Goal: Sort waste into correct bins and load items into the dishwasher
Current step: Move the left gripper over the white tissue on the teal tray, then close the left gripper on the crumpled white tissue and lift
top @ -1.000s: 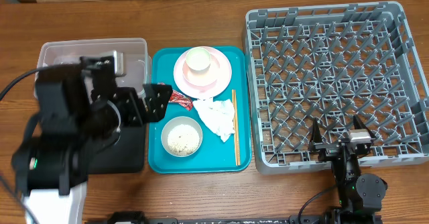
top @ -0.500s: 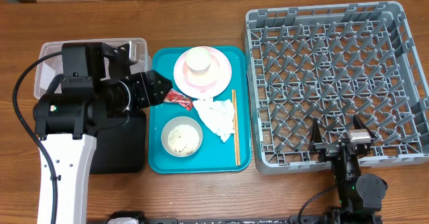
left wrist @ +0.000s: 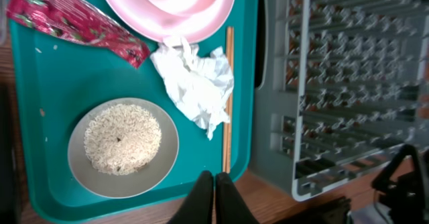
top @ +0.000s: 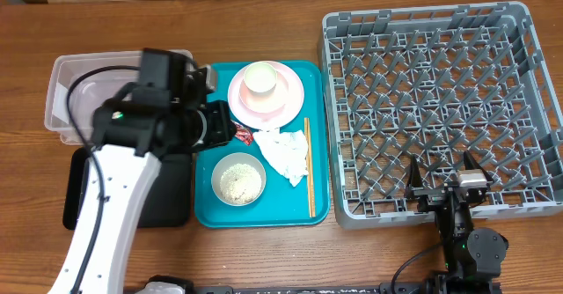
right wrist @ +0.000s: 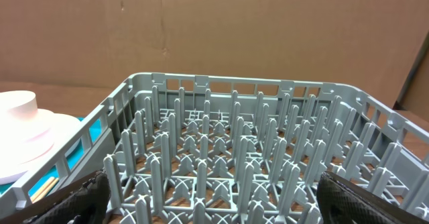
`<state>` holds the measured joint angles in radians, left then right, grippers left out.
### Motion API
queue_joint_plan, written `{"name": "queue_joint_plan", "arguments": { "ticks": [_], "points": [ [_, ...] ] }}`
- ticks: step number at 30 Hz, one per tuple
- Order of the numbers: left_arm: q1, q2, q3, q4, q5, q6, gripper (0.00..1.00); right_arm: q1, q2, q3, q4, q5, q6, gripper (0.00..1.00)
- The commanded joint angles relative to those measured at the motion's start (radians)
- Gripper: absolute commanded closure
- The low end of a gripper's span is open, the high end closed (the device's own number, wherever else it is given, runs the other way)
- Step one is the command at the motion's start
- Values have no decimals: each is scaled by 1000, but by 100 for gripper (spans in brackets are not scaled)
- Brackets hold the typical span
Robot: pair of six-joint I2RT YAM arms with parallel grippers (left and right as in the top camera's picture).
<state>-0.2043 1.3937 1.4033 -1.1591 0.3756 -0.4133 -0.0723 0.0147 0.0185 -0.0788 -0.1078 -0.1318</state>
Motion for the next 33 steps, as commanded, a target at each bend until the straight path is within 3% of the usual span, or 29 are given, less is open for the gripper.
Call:
{"name": "queue_joint_plan", "arguments": {
  "ticks": [1,5,14,25,33],
  "points": [
    [-96,86,4,13,-89,-66,75,0,-10,-11,5,-6,-4,0],
    [-158,171,4,45,-117,-76,62,0,-10,-11,5,-6,-4,0],
    [-228,393,4,128,-166,-190,55,0,-10,-11,5,-6,-3,0],
    [-292,516,4,226,-188,-209,47,0,-10,-11,5,-6,-3,0],
    [-381,518,4,227,-387,-348,44,0,-10,-11,5,-6,-3,0]
  ]
}}
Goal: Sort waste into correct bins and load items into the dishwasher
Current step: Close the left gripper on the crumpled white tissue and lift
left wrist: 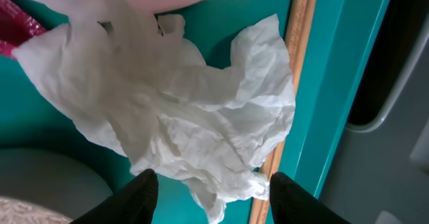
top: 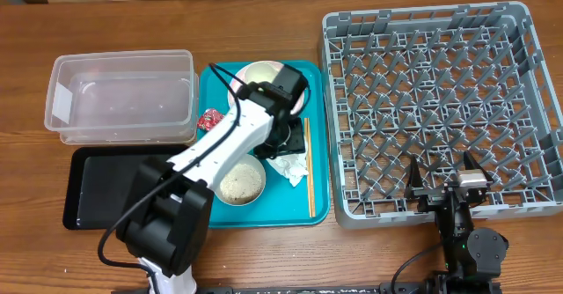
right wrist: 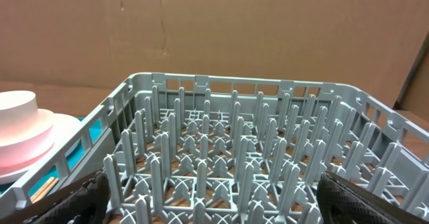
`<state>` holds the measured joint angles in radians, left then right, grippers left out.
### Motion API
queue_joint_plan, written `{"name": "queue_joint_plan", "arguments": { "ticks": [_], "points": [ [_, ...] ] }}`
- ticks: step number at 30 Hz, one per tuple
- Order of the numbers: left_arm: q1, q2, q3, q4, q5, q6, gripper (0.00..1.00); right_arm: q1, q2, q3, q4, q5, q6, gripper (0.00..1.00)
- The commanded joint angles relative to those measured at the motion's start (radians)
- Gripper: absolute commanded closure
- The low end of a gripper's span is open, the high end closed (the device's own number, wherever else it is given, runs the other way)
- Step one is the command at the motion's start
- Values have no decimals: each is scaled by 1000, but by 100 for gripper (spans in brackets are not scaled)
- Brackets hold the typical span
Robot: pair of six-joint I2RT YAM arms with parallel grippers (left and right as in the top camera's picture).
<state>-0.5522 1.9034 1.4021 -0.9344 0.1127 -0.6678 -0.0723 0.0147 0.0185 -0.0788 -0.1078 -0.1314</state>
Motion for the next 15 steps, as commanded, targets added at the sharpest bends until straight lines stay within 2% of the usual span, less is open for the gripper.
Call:
{"name": "queue_joint_plan", "arguments": {
  "ticks": [1,5,6,9,11,15],
  "points": [
    [-38,8,5,5,-138,-109,43,0,-10,-11,5,-6,-4,0],
    [-55,8,5,6,-142,-153,43,0,-10,-11,5,-6,-4,0],
    [-57,8,5,6,-143,-153,39,0,-10,-11,5,-6,-4,0],
    [-60,19,5,16,-153,-153,37,0,-10,-11,5,-6,-4,0],
    [-60,26,5,34,-175,-159,31,0,-10,-11,5,-6,-4,0],
    [-57,26,5,72,-183,-182,30,0,-10,-11,5,-6,-4,0]
  ]
}}
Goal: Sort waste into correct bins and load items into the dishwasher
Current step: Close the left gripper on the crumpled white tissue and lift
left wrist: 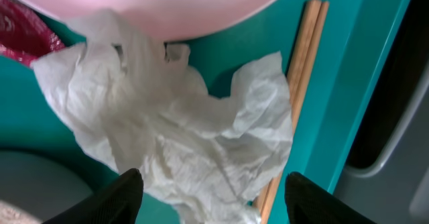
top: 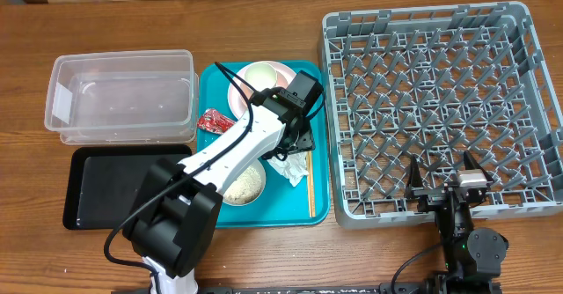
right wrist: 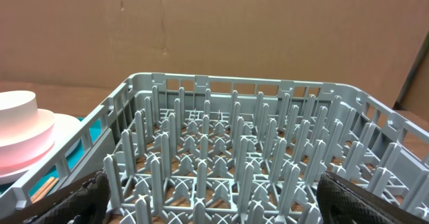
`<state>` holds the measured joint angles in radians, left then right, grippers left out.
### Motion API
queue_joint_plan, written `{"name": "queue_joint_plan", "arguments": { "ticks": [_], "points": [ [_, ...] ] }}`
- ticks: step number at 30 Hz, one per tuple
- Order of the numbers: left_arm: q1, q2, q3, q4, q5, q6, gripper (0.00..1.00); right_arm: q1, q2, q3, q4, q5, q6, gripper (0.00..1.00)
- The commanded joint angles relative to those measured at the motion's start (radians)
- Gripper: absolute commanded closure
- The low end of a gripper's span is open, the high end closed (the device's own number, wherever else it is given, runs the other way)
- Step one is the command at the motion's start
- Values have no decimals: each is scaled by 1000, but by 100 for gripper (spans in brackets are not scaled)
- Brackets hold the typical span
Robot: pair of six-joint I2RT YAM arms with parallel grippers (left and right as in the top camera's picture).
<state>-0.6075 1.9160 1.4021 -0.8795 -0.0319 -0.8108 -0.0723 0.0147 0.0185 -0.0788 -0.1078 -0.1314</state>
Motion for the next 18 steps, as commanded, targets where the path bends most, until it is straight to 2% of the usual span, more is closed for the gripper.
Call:
{"name": "queue_joint_plan", "arguments": {
  "ticks": [1,9,18],
  "points": [
    [-2,14,5,21,-38,-53,29,0,-10,-11,5,-6,-4,0],
    [-29,31,5,22,-40,-98,24,0,-10,-11,5,-6,-4,0],
    [-36,61,-3,21,-84,-129,27,0,-10,-11,5,-6,-4,0]
  ]
}}
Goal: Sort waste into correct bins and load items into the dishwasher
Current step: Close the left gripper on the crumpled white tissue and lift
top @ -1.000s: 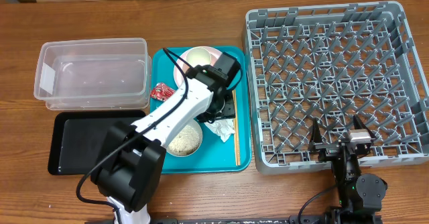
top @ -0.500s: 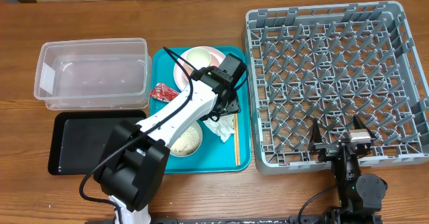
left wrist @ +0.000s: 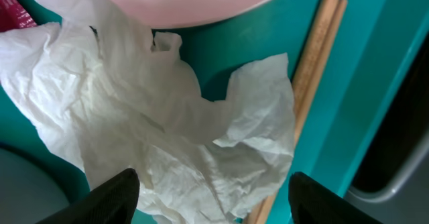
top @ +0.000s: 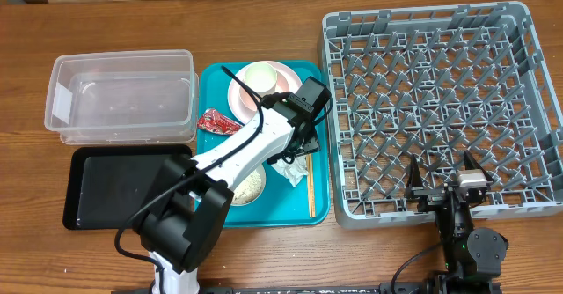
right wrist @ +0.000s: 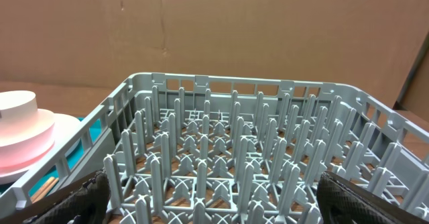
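A crumpled white napkin (left wrist: 167,137) lies on the teal tray (top: 211,210) between the pink plate and the wooden chopsticks (left wrist: 305,96). My left gripper (left wrist: 211,200) hangs open low over the napkin, one finger on each side of it. The pink plate (top: 251,96) carries a pale cup (top: 260,76). A red wrapper (top: 214,122) lies at the tray's left, and a bowl of rice (top: 248,185) sits partly under my arm. The grey dish rack (top: 440,100) fills the right side. My right gripper (right wrist: 214,190) stands open at the rack's near edge.
A clear plastic bin (top: 119,96) stands at the far left, with a black tray (top: 106,188) in front of it. A brown cardboard wall (right wrist: 214,29) rises behind the rack.
My left gripper has come a little closer to the napkin and shifted slightly toward the chopsticks, still open. The right arm has not moved.
My left gripper was shut, high over the tray's left side near the bins. Then it was open, close above the napkin. It has stayed open over the napkin, edging toward the chopsticks. The right gripper rested open at the rack throughout.
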`<state>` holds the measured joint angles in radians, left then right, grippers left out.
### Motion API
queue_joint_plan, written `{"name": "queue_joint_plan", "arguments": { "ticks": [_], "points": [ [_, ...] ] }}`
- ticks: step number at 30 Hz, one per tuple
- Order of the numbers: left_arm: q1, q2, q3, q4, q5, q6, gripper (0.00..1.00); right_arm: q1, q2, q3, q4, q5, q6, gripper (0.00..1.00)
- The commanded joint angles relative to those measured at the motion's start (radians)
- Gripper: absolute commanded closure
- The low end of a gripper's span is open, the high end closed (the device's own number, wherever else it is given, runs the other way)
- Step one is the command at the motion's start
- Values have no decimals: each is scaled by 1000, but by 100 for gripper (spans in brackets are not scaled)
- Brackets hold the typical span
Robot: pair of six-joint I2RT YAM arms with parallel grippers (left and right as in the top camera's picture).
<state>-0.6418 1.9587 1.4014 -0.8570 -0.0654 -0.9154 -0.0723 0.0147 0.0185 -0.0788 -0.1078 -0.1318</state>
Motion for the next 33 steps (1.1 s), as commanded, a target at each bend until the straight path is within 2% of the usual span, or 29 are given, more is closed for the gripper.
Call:
{"name": "queue_joint_plan", "arguments": {
  "ticks": [1,5,8,15,20,26,30,32,33],
  "points": [
    [-2,18,-4,-1,-54,-25,27,0,-10,-11,5,-6,-3,0],
    [2,18,-5,3,-58,-28,25,0,-10,-11,5,-6,-3,0],
    [2,18,-9,2,-58,-31,29,0,-10,-11,5,-6,-3,0],
    [1,18,-76,72,-58,-61,31,0,-10,-11,5,-6,-3,0],
    [1,18,-84,80,-58,-61,48,0,-10,-11,5,-6,-4,0],
    [0,18,-90,88,-72,-61,50,0,-10,-11,5,-6,-4,0],
    [0,18,-92,92,-72,-61,66,0,-10,-11,5,-6,-3,0],
    [0,18,-92,91,-71,-53,70,0,-10,-11,5,-6,-3,0],
    [0,18,-92,91,-68,-42,76,0,-10,-11,5,-6,-3,0]
  ]
}}
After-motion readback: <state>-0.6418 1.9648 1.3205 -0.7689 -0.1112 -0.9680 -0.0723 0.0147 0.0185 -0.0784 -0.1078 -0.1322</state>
